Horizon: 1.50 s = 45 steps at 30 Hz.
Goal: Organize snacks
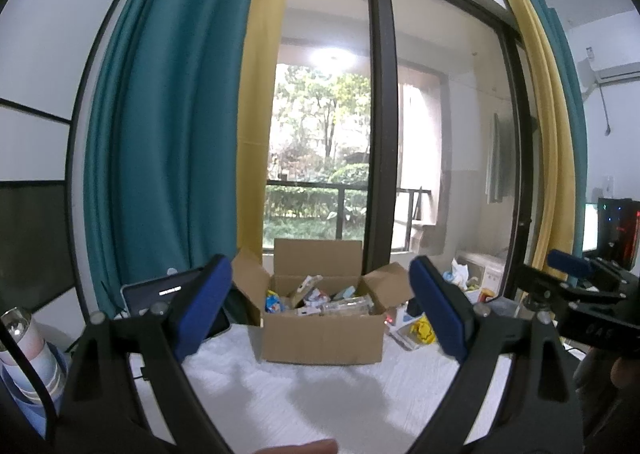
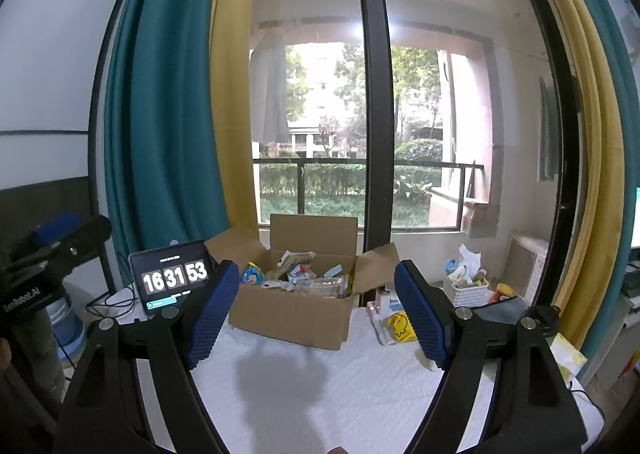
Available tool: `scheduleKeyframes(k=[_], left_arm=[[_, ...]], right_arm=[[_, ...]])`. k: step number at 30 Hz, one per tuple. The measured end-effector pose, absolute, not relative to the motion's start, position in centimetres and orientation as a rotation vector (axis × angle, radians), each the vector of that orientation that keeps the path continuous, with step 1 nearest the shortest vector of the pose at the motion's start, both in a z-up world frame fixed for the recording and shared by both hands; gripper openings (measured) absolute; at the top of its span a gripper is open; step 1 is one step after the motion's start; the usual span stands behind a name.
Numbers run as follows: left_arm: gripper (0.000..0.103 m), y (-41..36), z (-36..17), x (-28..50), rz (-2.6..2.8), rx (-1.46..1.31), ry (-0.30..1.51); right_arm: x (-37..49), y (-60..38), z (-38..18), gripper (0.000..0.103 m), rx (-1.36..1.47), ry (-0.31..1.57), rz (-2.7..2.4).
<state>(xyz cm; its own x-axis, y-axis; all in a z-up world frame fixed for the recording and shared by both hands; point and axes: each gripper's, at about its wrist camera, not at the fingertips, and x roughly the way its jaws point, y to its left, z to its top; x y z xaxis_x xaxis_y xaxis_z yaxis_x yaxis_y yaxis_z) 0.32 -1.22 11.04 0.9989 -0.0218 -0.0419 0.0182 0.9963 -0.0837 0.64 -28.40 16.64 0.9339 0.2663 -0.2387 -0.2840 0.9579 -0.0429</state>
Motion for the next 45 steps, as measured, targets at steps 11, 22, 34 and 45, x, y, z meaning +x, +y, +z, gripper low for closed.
scheduleKeyframes(k=[11,22,34,45], left_arm=[[0.091,-1.3,10.9,0.5,-0.019,-0.095,0.051],[0.091,-1.1,10.4,0.6,-0.006,-0.107,0.062],[0.091,-0.6,9.9,0.6,0.006,-0.117,0.068],[0.091,0.0,9.5,0.7,0.015,-0.125,0.070]], right_arm=[[0.9,-28.3,16.5,0.082,-0.072,0.246,0.285],[1.7,-27.9,16.2,0.082,-0.077,0.263,0.294],[1.9,-27.1,16.0,0.083,-0.097,0.274,0.303],[2.3,-26.5,15.8,0.082,-0.114,0.281,0.312]])
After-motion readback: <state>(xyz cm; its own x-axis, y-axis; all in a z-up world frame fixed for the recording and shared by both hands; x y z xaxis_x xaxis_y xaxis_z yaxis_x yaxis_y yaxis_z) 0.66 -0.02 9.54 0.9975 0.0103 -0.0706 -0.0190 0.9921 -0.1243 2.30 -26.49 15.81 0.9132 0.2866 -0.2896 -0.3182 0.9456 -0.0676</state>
